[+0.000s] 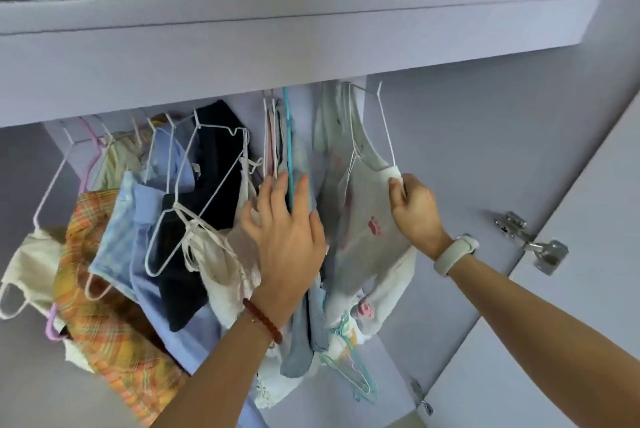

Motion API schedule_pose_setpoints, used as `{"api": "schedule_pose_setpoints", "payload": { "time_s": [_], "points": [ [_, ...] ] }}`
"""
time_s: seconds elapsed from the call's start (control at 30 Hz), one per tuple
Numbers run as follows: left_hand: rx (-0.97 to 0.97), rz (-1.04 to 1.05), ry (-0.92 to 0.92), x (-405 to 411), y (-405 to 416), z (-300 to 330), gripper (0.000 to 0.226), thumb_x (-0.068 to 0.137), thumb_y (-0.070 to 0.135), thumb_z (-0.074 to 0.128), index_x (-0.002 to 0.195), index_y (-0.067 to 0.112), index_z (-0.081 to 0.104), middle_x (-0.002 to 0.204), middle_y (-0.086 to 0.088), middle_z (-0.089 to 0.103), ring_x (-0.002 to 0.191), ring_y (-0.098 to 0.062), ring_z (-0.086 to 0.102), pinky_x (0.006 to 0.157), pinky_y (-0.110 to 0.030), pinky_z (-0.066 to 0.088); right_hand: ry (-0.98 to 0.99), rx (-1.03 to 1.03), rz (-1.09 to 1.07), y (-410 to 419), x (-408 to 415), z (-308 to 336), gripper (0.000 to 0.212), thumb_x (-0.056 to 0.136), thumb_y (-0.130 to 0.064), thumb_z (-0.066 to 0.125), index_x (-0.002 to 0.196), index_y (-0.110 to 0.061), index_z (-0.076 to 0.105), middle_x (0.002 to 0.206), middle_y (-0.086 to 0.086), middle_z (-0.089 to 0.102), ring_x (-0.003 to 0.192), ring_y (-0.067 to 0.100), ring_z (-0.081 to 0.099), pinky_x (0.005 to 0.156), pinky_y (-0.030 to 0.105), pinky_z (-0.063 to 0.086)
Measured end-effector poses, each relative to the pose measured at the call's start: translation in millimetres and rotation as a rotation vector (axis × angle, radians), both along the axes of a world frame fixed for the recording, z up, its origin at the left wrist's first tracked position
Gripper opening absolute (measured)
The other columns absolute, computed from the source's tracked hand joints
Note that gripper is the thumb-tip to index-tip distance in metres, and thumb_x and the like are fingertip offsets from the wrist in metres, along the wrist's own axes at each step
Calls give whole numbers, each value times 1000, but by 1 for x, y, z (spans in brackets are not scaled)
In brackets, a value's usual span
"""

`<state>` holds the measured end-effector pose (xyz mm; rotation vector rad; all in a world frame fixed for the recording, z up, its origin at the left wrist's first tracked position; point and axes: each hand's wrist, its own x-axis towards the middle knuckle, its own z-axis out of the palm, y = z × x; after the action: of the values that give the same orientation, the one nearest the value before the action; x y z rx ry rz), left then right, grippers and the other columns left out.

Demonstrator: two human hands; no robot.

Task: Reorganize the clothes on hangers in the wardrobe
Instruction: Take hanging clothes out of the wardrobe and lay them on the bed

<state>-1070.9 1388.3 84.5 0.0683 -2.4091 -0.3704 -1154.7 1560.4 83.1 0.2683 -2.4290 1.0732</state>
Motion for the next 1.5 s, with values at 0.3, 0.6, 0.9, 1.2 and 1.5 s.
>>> {"api": "schedule_pose_setpoints", "payload": {
  "time_s": [0.3,0.6,0.9,1.2,1.5],
  "points": [
    [114,-602,-76,4,101,-33,51,86,11,54,134,0,42,140,-23,38,130,-42,34,103,-56,33,42,410,-213,141,158,-58,29,90,-20,45,91,3,64,56,14,63,47,34,60,43,30,45],
    [152,-1112,-3,65,221,-71,35,88,25,45,117,5,47,123,-18,53,123,-31,41,100,-59,31,-52,622,-461,253,375,-73,33,98,-37,23,97,-17,50,58,-4,61,46,16,55,48,19,34],
    [-7,-1539,-364,194,363,-95,28,90,22,44,86,5,65,75,-9,70,63,-30,62,61,-29,41,-278,501,-1027,310,579,-97,28,94,-25,42,91,-7,64,74,6,65,63,26,64,46,30,51],
    [-96,-1706,-471,308,465,-88,18,93,25,48,87,22,64,55,14,49,56,-16,47,48,-20,27,-401,249,-1453,311,667,-118,37,89,-32,39,111,-9,58,78,1,62,65,20,59,55,25,43],
    [-493,-1863,-687,353,549,-142,21,94,25,46,90,15,64,89,-8,68,76,-21,47,81,-33,37,-724,-518,-1497,271,682,-158,22,95,-15,36,84,-14,54,86,5,62,80,27,57,70,33,44]
  ]
}}
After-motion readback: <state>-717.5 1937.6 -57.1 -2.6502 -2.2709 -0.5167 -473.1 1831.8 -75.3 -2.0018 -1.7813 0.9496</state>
